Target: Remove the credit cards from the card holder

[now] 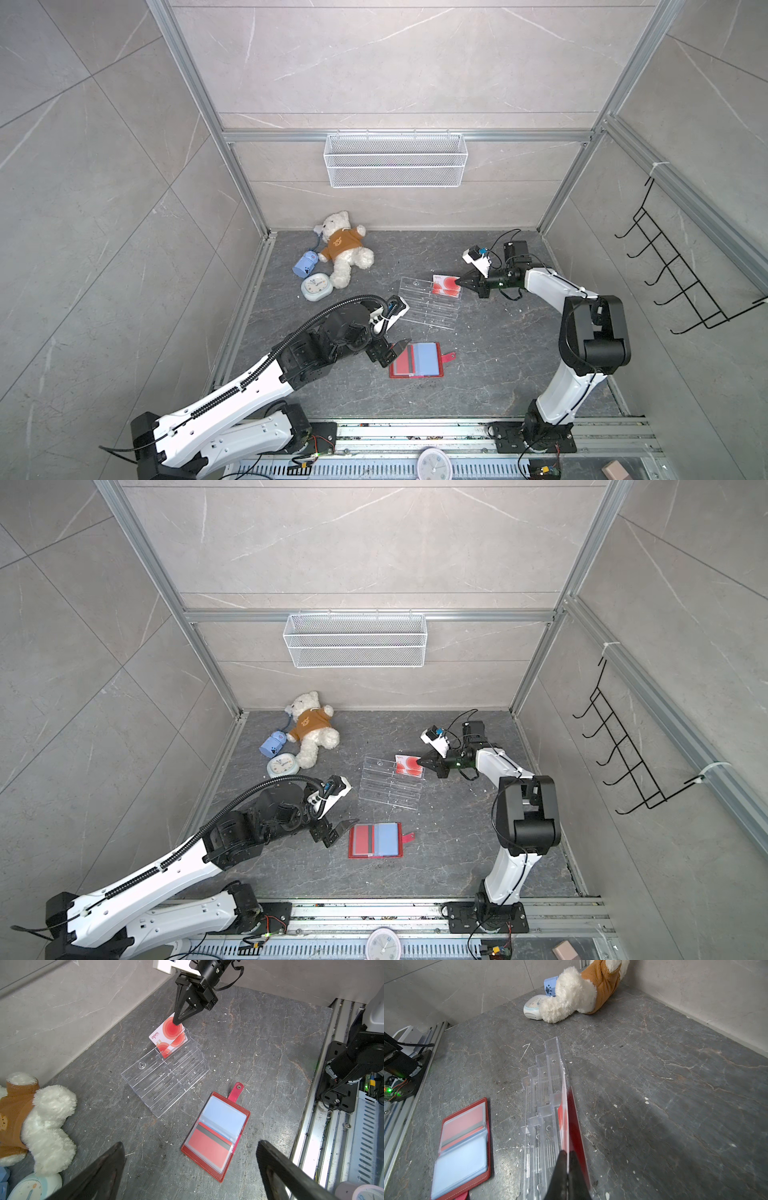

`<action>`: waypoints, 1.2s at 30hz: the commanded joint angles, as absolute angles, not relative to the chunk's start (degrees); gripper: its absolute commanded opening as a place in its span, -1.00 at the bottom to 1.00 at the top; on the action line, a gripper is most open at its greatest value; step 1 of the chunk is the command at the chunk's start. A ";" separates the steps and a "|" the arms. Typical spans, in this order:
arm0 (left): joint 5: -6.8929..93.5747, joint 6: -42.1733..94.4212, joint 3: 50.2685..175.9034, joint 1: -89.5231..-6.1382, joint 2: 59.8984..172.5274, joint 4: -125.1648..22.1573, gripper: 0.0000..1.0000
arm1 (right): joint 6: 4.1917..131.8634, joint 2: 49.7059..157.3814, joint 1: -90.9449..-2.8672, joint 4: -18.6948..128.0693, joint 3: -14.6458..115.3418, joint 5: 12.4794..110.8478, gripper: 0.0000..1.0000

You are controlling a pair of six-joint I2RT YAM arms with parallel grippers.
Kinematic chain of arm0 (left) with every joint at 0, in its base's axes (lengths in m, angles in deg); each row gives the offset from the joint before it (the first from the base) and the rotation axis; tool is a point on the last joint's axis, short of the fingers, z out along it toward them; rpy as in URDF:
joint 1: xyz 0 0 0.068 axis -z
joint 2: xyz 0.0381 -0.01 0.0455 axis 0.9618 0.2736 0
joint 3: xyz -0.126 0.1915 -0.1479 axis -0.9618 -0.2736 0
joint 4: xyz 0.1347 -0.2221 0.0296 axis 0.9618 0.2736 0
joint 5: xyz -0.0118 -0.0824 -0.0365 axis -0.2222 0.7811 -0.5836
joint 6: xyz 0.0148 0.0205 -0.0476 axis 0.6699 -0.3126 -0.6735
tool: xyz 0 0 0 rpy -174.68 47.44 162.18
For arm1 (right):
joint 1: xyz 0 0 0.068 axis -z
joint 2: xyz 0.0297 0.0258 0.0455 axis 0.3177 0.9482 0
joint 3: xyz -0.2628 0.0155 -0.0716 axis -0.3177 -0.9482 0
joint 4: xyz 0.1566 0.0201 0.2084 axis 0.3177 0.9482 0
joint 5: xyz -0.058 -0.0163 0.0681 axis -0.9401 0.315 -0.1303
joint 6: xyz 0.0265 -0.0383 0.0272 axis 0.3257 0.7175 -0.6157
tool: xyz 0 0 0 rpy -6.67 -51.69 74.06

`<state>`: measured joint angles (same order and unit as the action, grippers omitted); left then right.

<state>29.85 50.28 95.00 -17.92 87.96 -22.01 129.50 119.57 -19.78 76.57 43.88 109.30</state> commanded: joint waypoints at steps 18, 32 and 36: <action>32.50 50.99 98.66 -18.31 89.81 -21.43 1.00 | 130.11 121.15 -19.65 77.60 45.22 109.95 -0.67; 33.27 49.63 97.72 -18.32 88.37 -22.05 1.00 | 125.44 116.59 -19.65 75.09 45.61 110.82 -0.44; 33.34 48.48 96.76 -18.32 87.31 -22.84 1.00 | 122.02 113.93 -19.63 71.63 44.69 111.10 -0.34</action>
